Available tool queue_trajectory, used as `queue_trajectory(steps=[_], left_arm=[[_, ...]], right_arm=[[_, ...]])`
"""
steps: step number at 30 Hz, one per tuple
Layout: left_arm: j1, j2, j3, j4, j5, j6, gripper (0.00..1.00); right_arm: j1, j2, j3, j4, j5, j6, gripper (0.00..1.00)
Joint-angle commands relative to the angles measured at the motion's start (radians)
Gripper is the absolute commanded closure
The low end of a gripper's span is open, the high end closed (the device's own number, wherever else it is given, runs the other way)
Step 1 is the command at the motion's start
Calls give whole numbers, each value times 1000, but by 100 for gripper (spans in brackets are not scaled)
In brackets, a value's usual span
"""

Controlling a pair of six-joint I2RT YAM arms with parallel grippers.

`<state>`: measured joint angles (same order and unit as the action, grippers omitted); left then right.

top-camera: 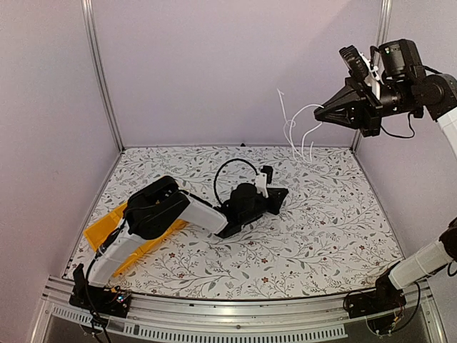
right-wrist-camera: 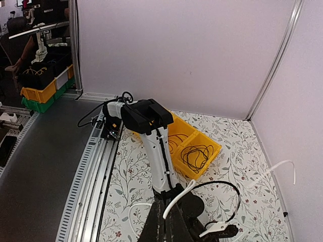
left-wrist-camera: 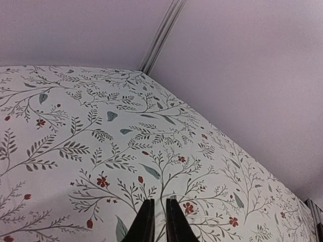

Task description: Untangle the cables

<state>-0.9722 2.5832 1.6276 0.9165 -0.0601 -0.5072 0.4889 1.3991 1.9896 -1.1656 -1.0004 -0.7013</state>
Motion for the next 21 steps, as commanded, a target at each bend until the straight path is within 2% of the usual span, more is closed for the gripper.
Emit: queue_trajectory(steps=[1,4,7,14,21], left_arm=[[24,-39,-26,15,-14,-37,91],[33,-50,-57,62,8,-54,90],[39,-81,-114,144,51,-63,83],[48,-262,-348,386,118,-87,68],[67,-443,-557,462,93,-76,63]], right_arm=[[-32,-16,54,-21,-34,-33,100],[-50,-32,64,-15,-14,-38,100],[-52,-40,28,6,0,-34,100],[-56,-92,-180,92,36,-19,100],[-58,-135,-372,179,59,-20,100]])
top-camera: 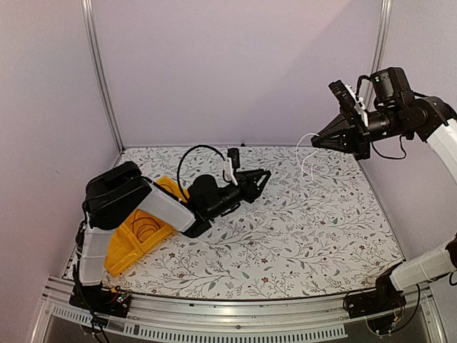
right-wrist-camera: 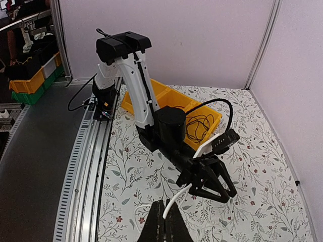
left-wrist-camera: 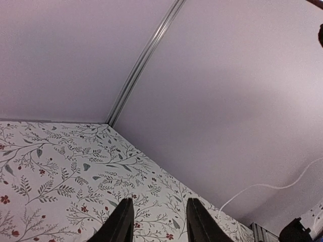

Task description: Untangle the cables

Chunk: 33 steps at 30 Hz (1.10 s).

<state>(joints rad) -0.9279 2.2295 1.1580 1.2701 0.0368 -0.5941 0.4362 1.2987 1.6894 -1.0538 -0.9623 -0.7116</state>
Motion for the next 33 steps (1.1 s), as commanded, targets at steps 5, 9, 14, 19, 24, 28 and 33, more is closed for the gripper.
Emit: queue_trajectory(steps=[5,9,14,19,24,28,33], left_arm=[[19,-223,-226,126,-5,65,60],[5,-323,-289,54,12,160,57],[-54,-400,-281,-123,36,345,53],[-109,-396,-290,-130,75,421,44],[-115,-335,-274,-81,167,374,42],[-122,-288,-229,-97,176,357,44],[-132,-241,-150,-172,179,366,46]], right_arm=[[-5,-44,-171,123,50,-9,100],[-5,-46,-239,155,60,-15,100],[-5,-31,-302,181,41,-16,100],[-4,-10,-350,200,18,-13,100],[-4,7,-375,213,3,-13,100],[-4,11,-384,216,2,-11,99],[-3,9,-386,218,-4,-6,99]])
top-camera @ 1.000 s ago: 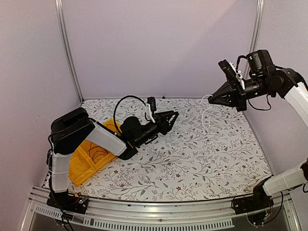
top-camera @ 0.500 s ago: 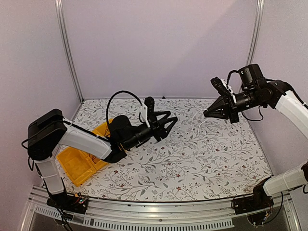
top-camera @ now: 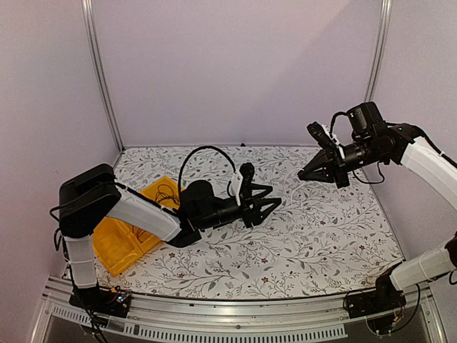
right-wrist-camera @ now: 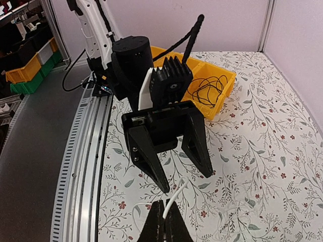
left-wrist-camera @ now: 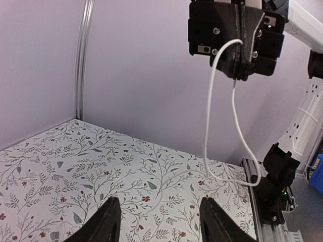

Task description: Untangle the cables

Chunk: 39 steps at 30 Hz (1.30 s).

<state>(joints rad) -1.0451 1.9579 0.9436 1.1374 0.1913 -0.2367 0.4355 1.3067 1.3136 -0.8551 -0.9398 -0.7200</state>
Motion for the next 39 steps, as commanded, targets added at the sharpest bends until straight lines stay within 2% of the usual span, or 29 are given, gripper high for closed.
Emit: queue_trajectory(steps=[1,9,16,19,24,26,28,30,32,36,39], left_arm=[[-15,37,70,-37,28,10,46],[-27,68,115,-6,91,23,46],[-30,94,166,-17,172,28,52],[-29,95,173,-17,182,28,61],[-27,58,168,-76,106,20,91],[-27,10,141,-109,57,30,99],[-25,-53,118,-180,8,50,100],[-22,-129,109,-294,-38,70,100],[-20,-208,103,-427,-81,84,100],[-18,-364,88,-690,-172,72,100],[-18,-493,68,-874,-261,31,100]], right_arm=[[-3,0,-11,19,-28,4,99],[0,2,-17,17,-31,9,98],[0,-1,-20,20,-27,13,98],[0,-3,-29,24,-23,13,98],[0,-7,-47,35,-9,10,96],[-1,-16,-64,53,-3,10,90],[-4,-26,-86,68,-11,2,84],[-14,-43,-128,109,-17,-12,70],[-27,-56,-184,164,-10,-5,61],[-47,-42,-271,265,-7,20,55],[-49,-4,-316,317,62,38,54]])
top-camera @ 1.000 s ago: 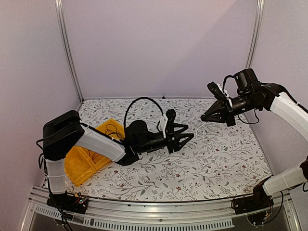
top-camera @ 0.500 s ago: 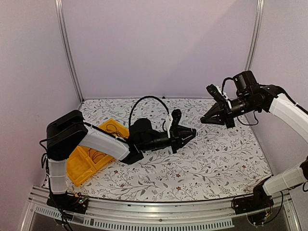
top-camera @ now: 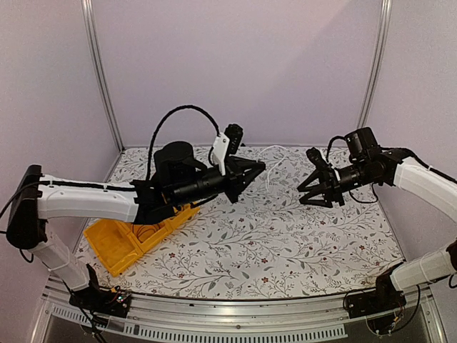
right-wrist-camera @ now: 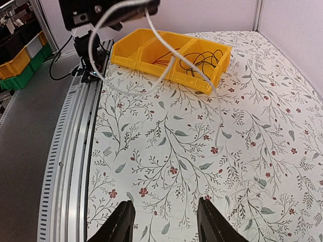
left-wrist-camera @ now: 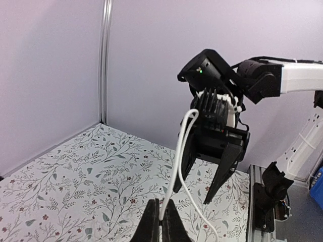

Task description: Untangle the cables

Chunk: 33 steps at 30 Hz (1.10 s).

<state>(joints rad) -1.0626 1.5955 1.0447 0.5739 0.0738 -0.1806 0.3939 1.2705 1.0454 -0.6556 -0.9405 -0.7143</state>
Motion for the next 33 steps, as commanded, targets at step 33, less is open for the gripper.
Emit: queue_trajectory(steps=[33], left_arm=[[2,-1036,189,-1962,-922,-896,100]], right_arm=[[-7,184,-113,172,249,15,51]])
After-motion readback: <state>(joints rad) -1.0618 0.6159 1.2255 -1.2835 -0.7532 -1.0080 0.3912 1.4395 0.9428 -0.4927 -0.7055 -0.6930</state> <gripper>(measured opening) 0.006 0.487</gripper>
